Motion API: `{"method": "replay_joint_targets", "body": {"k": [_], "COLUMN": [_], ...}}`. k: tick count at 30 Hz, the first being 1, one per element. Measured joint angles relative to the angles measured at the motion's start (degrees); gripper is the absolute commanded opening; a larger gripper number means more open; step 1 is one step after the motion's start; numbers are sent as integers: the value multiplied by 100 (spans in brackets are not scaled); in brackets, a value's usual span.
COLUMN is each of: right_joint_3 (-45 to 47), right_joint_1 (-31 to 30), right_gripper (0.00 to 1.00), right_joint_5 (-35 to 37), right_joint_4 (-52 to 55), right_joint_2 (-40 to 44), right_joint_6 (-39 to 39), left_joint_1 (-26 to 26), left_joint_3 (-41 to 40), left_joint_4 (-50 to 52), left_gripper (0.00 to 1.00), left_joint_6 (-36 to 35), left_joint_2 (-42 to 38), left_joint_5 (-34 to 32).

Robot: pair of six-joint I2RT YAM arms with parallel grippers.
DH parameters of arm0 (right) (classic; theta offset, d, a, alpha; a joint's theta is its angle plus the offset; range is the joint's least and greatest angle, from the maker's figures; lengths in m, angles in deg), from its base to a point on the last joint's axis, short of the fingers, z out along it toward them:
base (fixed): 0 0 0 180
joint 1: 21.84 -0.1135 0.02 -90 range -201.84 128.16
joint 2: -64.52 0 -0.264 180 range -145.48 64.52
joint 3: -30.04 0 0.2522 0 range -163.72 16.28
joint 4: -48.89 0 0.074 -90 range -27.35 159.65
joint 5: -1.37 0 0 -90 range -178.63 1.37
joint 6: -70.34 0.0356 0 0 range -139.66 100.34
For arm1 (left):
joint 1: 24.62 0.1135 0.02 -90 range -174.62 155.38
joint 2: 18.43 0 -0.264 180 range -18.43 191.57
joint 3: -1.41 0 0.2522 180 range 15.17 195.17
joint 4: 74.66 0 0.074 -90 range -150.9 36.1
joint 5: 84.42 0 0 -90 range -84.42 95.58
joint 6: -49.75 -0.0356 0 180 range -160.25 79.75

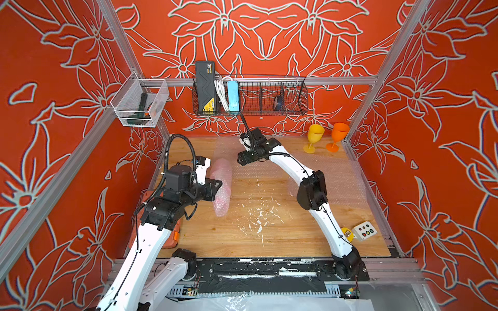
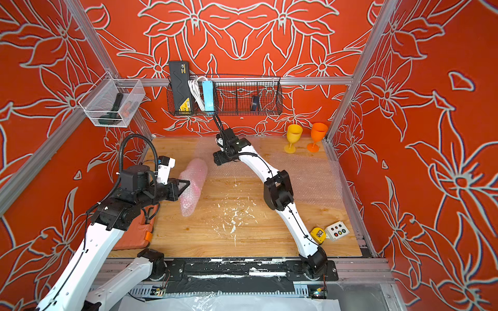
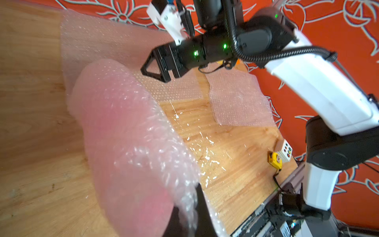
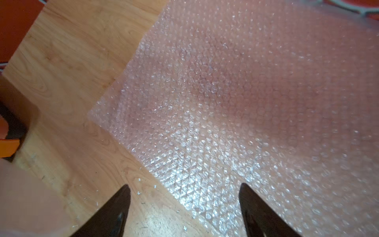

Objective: Unpack wine glasses from bubble wrap
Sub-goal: Place the bubble wrap at the center of the board.

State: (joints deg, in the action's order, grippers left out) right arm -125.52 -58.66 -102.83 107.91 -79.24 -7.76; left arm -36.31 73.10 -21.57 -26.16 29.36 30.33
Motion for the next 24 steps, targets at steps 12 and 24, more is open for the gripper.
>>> {"method": "replay_joint_targets", "body": {"k": [12,24], "right_joint_3": [2247,4000], "right_joint_1": [481,595], "right_gripper": [83,83], "right_joint_5": [-57,-90], "right_joint_4": [-393,-857], "right_joint_2": [1073,2435], "right_joint_6": [4,0], "left_joint_1": [-291,-1360], "left_joint_3": [-238,-1325], "left_joint_4": [704,-632], "left_gripper": [0,0], "left_joint_6": [-501,306], "left_joint_2": [22,-52], "left_joint_5": [846,708]}}
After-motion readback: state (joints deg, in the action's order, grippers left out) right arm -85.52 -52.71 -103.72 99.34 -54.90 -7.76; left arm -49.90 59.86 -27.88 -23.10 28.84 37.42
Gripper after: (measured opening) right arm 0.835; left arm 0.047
